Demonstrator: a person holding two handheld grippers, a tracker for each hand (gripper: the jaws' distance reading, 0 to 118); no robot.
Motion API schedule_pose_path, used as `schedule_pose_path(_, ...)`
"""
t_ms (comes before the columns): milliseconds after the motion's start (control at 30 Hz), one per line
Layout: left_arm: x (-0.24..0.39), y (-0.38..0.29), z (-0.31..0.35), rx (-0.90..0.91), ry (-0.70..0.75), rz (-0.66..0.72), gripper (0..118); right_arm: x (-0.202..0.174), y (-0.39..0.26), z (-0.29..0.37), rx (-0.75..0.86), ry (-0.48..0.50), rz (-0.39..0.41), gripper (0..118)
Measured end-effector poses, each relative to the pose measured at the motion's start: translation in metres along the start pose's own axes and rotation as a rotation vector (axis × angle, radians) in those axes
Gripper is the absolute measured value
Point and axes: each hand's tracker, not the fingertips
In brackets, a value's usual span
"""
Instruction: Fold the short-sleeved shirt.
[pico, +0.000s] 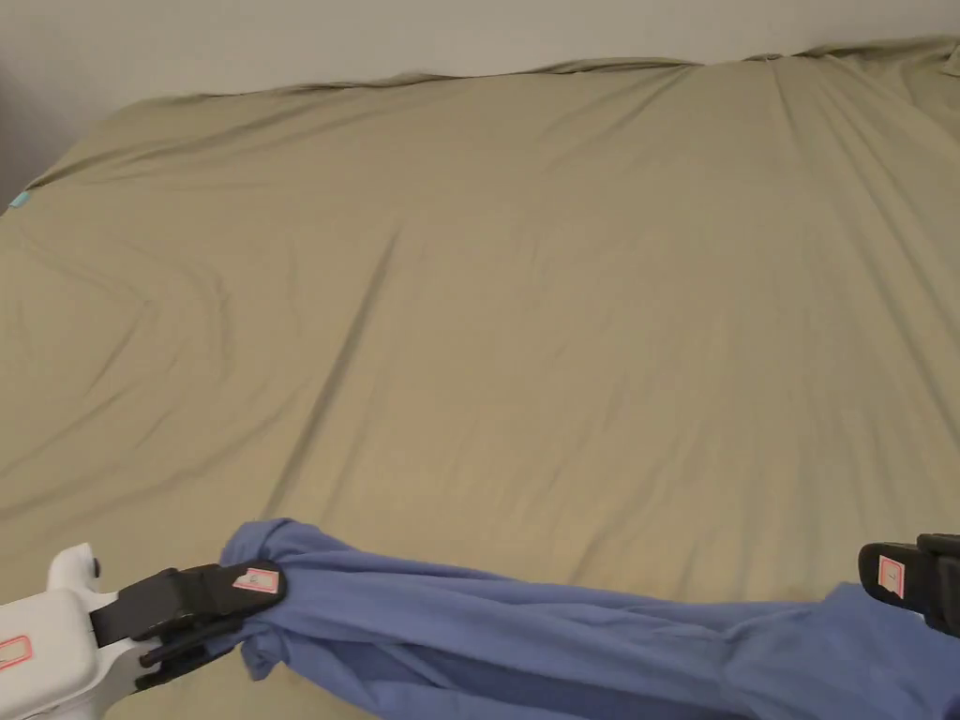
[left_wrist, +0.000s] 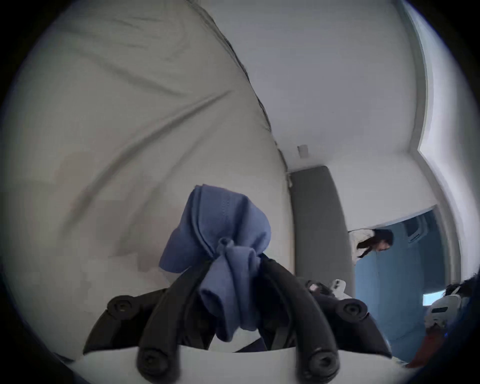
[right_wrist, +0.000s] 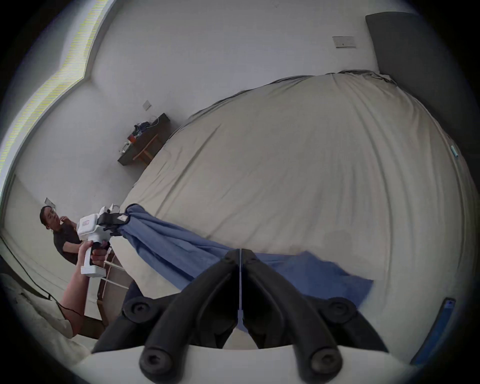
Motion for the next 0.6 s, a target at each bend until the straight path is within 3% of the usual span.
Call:
schedule_pose_path(233, -0.021, 0.04, 0.056, 0.067, 0.302, -0.055, 22, -0.006, 0.006, -0.001, 0.008, -0.034, 0.026, 4)
schedule_pose_path(333, 0.003, 0.036, 0.061, 0.103, 0.462, -0.125, 22, -0.01, 0.006, -0.005, 0.002, -0.037, 0.031, 4)
schedule_pose_path(533, 0.104, -0.043, -0.016, -0.036, 0.475, -0.474, 22, -0.014, 0.006, -0.016, -0.02, -0.037, 0.032, 4)
schedule_pose_path(600, 0.121, -0.07, -0.058, -0.102, 0.416, -0.505, 22, -0.015, 0.007, -0.018, -0.025, -0.045, 0.039, 4)
